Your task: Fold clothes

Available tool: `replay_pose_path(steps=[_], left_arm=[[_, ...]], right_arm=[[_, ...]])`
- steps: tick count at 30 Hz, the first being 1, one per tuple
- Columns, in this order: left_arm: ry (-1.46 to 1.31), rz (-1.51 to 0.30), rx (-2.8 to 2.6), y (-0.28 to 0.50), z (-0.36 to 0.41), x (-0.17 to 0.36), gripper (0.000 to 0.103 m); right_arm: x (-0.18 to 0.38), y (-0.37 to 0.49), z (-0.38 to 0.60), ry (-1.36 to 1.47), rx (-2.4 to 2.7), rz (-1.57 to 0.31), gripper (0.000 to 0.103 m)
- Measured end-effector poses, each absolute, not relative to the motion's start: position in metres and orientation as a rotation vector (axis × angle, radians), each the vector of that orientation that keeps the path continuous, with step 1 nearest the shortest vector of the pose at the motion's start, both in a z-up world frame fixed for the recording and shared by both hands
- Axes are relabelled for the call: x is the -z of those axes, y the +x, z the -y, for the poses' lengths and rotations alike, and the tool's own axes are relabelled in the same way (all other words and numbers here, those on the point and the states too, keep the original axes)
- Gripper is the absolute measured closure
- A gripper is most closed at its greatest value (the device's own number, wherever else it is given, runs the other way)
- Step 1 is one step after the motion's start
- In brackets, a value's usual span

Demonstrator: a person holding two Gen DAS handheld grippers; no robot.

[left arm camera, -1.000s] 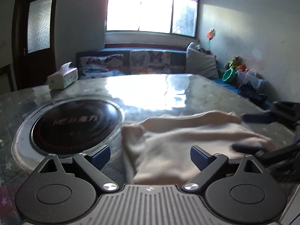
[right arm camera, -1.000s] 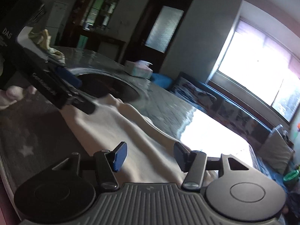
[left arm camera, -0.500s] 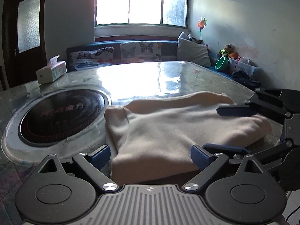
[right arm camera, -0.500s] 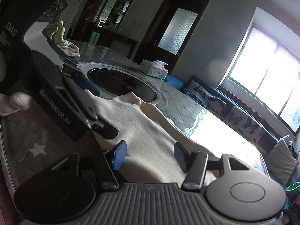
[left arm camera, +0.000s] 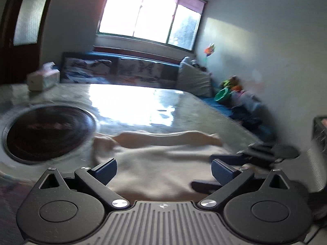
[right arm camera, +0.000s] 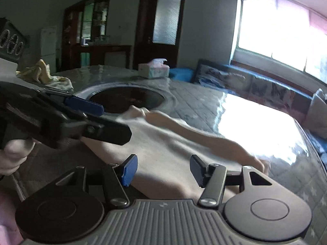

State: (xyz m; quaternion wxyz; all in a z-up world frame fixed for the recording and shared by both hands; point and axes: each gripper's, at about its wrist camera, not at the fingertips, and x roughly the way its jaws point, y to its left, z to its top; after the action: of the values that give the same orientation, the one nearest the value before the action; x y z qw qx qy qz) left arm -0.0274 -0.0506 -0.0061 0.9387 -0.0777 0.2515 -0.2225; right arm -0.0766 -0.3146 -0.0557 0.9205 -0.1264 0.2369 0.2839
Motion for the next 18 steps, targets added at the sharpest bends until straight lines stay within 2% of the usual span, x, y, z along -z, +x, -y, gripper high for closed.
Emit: replay_pose_path(steps=[9, 18], left_arm=[[-0.211, -0.584, 0.494, -0.019, 0.052, 0.029, 0.008], [-0.203, -0.583, 0.497, -0.018, 0.052, 0.033, 0.008]], right_arm=[[0.066, -0.079, 0.329, -0.216, -0.503, -0.514, 0.045], [0.069, -0.082, 0.349, -0.167, -0.441, -0.527, 0.045]])
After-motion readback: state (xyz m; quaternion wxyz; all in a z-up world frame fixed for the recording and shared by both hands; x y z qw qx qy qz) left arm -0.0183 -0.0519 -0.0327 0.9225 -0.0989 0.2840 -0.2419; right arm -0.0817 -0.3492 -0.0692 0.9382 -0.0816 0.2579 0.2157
